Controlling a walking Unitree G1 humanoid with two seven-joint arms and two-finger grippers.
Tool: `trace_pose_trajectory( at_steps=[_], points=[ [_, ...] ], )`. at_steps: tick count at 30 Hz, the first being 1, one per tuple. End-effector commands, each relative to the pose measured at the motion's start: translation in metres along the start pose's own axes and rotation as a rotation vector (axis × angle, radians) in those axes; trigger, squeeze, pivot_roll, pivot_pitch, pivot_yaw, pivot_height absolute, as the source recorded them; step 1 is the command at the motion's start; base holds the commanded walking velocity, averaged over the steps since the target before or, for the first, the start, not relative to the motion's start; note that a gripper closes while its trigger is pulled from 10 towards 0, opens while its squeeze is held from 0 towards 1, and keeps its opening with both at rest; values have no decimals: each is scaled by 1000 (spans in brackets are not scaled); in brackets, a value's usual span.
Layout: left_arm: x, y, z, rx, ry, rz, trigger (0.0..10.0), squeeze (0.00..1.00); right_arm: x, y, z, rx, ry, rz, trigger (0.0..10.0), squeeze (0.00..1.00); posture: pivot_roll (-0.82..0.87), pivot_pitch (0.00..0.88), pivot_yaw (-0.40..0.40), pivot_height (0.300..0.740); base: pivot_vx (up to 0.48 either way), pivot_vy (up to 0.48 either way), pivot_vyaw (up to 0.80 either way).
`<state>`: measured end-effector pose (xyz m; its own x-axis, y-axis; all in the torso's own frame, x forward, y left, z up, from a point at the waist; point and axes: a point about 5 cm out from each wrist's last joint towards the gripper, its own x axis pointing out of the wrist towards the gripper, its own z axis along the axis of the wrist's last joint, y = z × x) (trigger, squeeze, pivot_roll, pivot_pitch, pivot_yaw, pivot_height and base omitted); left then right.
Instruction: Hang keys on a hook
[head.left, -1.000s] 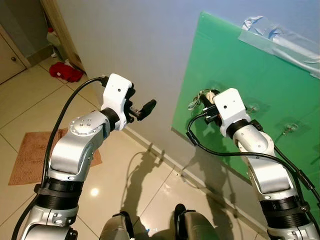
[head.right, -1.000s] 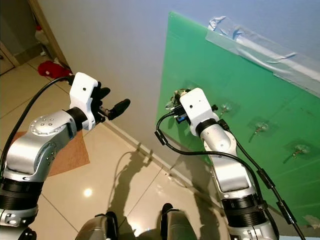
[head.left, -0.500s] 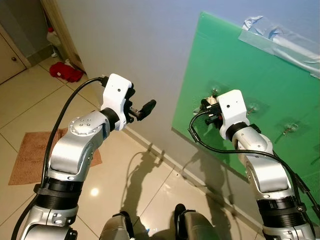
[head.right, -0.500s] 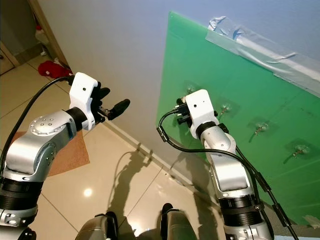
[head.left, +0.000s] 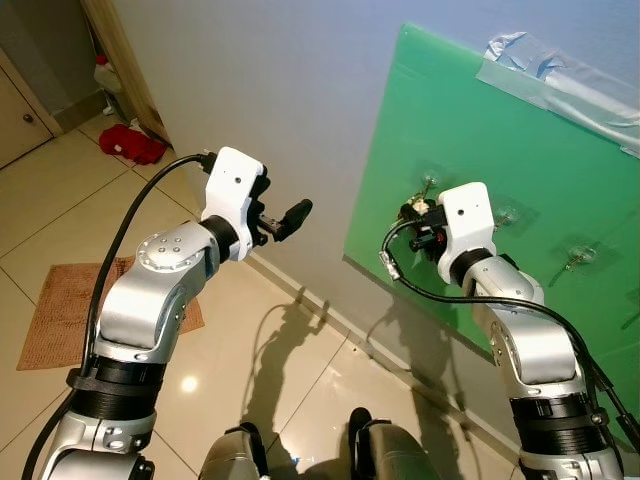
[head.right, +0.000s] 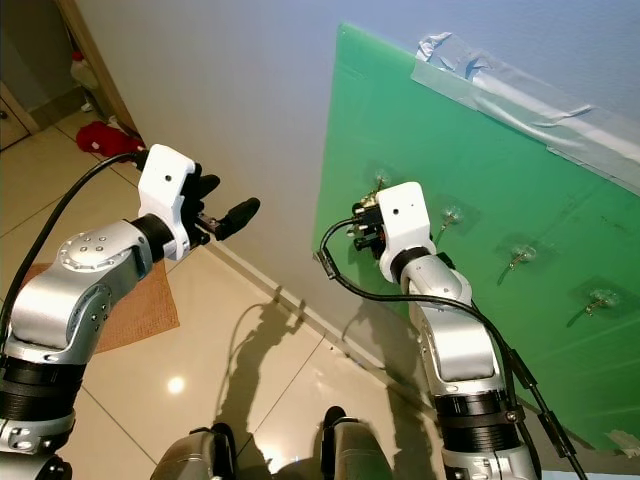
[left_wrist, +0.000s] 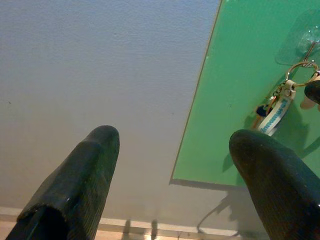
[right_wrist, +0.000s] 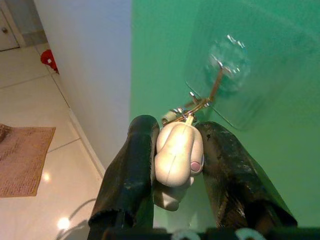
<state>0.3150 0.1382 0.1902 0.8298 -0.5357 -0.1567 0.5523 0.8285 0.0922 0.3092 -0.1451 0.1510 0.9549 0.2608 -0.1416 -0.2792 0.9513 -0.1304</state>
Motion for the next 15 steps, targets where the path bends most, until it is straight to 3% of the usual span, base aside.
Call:
trace_pose_trajectory(
  at_steps=[1,5,6,7,9,10,15],
  points=[
    [-4,-1,1,1,-4,-4,10000,0,-1,-3,-5,18,21,-14,0,0,-66,205,-38,740,0,0,0],
    [-4,-1,1,1,-2,-4,10000,0,-2,-2,-8,1,35,-27,0,0,-65,206,-38,740,0,0,0],
    [-4,-1,1,1,-2,-4,10000,0,-2,-4,-9,-17,44,-49,824,0,-65,206,-38,740,0,0,0],
    [-4,-1,1,2,-1,-4,10000,0,-1,-5,-10,-32,52,-53,10000,714,-65,206,-38,740,0,0,0],
    [-4,-1,0,2,0,-4,10000,0,-1,-4,-11,-41,57,-54,10000,714,-64,208,-33,740,0,0,0],
    [-4,0,0,2,1,-3,10000,0,-1,-4,-11,-52,59,-53,10000,1000,-64,208,-33,740,0,0,0],
    [-3,-1,-1,-1,6,-4,10000,0,-2,-4,-16,-76,64,-59,10000,1000,-64,208,-33,740,0,0,0]
  ],
)
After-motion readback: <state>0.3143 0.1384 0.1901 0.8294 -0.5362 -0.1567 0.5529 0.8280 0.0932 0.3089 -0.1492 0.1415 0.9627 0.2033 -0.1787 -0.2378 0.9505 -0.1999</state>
